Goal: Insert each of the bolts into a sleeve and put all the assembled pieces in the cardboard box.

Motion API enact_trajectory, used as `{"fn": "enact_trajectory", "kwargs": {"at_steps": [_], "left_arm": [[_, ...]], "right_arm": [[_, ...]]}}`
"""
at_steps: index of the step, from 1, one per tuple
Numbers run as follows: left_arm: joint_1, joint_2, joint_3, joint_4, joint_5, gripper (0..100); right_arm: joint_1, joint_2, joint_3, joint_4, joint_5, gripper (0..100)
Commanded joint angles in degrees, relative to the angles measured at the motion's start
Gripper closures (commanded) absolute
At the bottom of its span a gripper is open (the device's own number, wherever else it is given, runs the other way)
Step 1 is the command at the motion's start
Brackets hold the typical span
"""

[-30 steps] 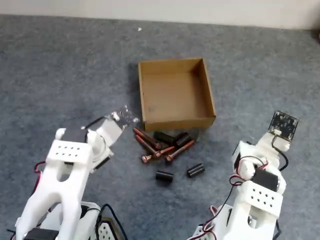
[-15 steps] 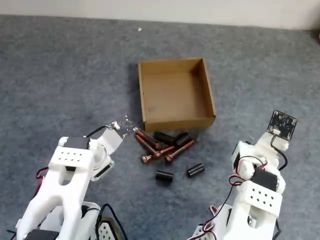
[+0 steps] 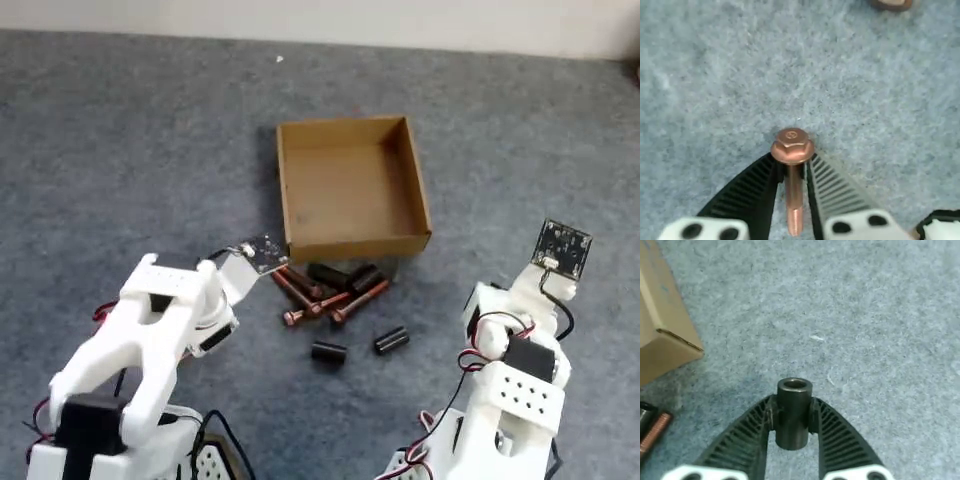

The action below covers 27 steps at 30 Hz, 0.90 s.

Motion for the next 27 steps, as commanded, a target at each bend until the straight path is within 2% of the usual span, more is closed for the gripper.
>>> {"fn": "enact_trajectory", "kwargs": {"at_steps": [1, 5, 13, 16, 22, 24, 27], "left_arm": [[-0.84, 0.22, -2.86, 1.14, 0.26, 100], [-1.10, -9.63, -2.95, 5.10, 1.41, 100], [-1.01, -39.08, -5.23, 10.64, 22.68, 100], [-0.75, -48.31, -5.05, 10.37, 25.05, 100], [-0.66, -61.93, -4.88, 5.54, 25.85, 100], [-0.66, -65.10, -4.88, 3.78, 31.12, 100], [-0.75, -69.23, -4.88, 1.23, 43.16, 100]], "right_arm": [[-1.10, -1.27, -1.45, 3.30, 0.79, 99.4], [-6.90, -2.95, -6.81, 8.92, 0.79, 99.2], [-23.43, -11.56, -12.97, 14.20, 0.35, 99.2], [-30.64, -14.90, -12.70, 14.02, 0.26, 99.2], [-42.07, -21.49, -10.42, 6.55, 0.62, 99.3], [-45.14, -23.52, -7.78, 3.21, 0.70, 99.3], [-50.59, -26.42, -2.95, -2.68, 0.70, 99.3]]}}
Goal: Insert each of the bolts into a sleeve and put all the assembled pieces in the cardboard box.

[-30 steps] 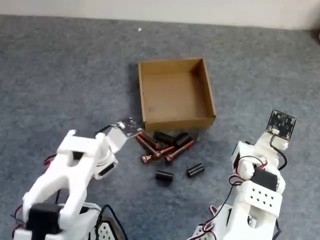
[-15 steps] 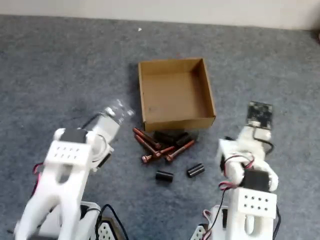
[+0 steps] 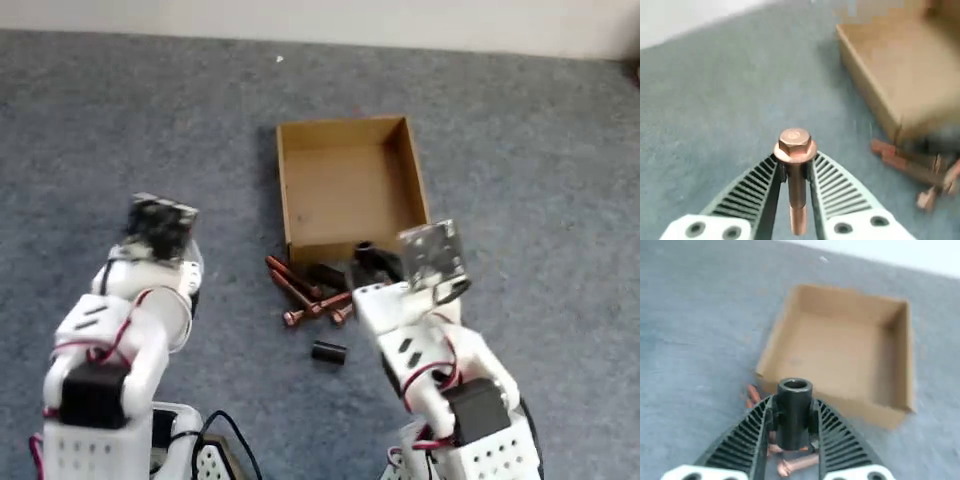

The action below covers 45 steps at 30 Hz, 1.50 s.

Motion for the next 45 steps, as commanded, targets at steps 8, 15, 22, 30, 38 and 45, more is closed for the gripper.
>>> {"fn": "enact_trajectory", "kwargs": {"at_steps": [8, 15, 22, 30, 38, 45], "left_arm": [[-0.31, -12.62, -2.68, -14.42, 34.02, 100], [5.76, -13.76, -2.51, -17.32, 38.86, 100], [16.48, -13.76, 4.09, -17.41, 38.68, 100], [17.27, -13.85, 5.23, -13.98, 38.68, 100], [23.43, -13.85, 3.74, -8.26, 38.59, 100], [23.52, -13.85, -0.40, -7.47, 38.59, 100]], "right_arm": [[-16.75, -11.30, 15.78, -18.77, 0.70, 99.3], [-22.02, -19.82, 21.85, -20.18, 0.70, 99.3], [-24.48, -21.32, 22.20, -20.18, 0.88, 99.3], [-24.31, -21.49, 22.11, -20.18, 5.63, 99.3], [-24.22, -21.49, 21.85, -20.18, 5.63, 99.3], [-22.55, -21.49, 23.60, -20.09, 5.63, 99.3]]}}
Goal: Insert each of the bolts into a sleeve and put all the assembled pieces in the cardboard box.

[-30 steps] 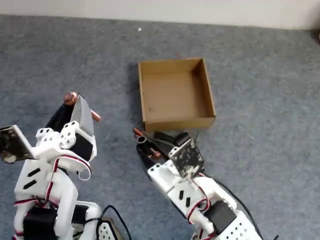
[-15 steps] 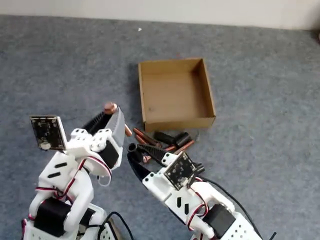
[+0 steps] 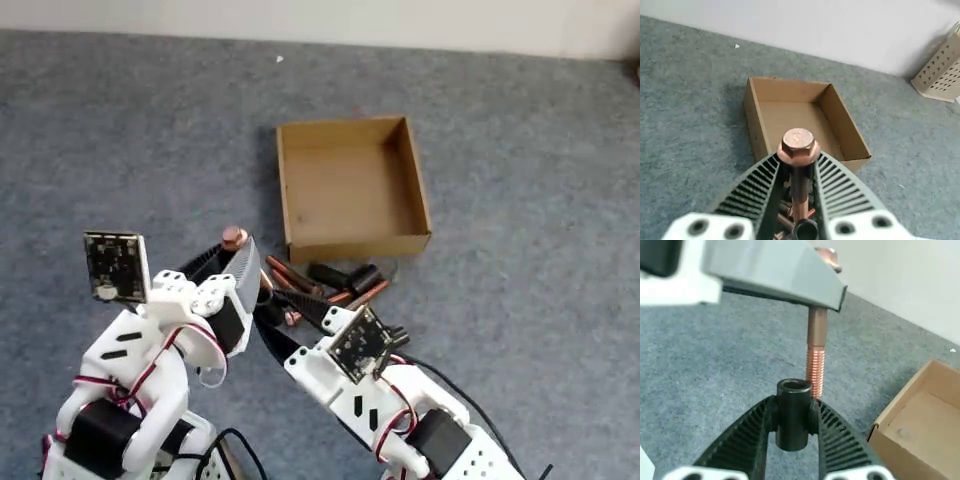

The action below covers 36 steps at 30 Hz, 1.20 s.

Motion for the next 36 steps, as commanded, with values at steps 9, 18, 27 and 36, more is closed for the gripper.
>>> {"fn": "enact_trajectory", "kwargs": {"at_steps": [9, 18, 27, 36], "left_arm": [[1.89, -0.48, -5.41, 1.14, -1.85, 100], [1.89, -0.48, -3.47, 5.10, -2.20, 100], [1.89, -0.48, 2.15, 1.32, -2.11, 100], [5.14, -0.48, 2.15, 0.62, -1.85, 100]], "right_arm": [[2.77, -0.84, 1.01, -1.98, 0.53, 99.3], [2.77, -0.84, 0.92, -1.98, 0.53, 99.3], [2.42, -0.84, 0.92, -1.98, 0.53, 99.3], [2.51, -0.84, 0.92, -1.89, 0.53, 99.3]]}}
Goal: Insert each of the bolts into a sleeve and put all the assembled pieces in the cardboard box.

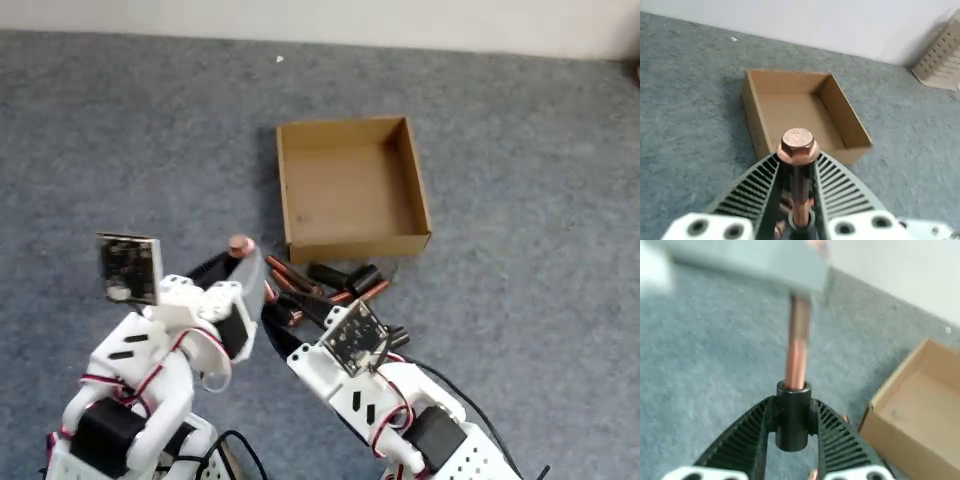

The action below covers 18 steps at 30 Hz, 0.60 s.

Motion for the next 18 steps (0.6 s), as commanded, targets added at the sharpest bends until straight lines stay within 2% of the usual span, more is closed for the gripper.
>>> {"fn": "enact_trajectory", "kwargs": {"at_steps": [1, 9, 12, 15, 18], "left_arm": [[4.18, 0.22, -0.04, -0.70, -0.35, 100], [5.14, 0.22, -0.04, -0.26, -0.70, 100], [5.14, 0.22, -0.40, 3.16, -5.45, 99], [4.70, 0.22, 0.04, 6.86, -10.55, 89], [4.70, 0.22, -0.22, 10.99, -10.90, 73]], "right_arm": [[0.75, -0.84, -1.45, -1.80, 0.44, 99.3], [0.92, -0.92, -1.45, -1.89, 0.44, 99.3], [1.27, -0.92, -1.27, -1.89, 0.44, 99.3], [4.00, -0.92, -1.45, -1.89, 0.35, 99.3], [5.58, -0.84, -1.45, -1.80, -0.97, 99.3]]}}
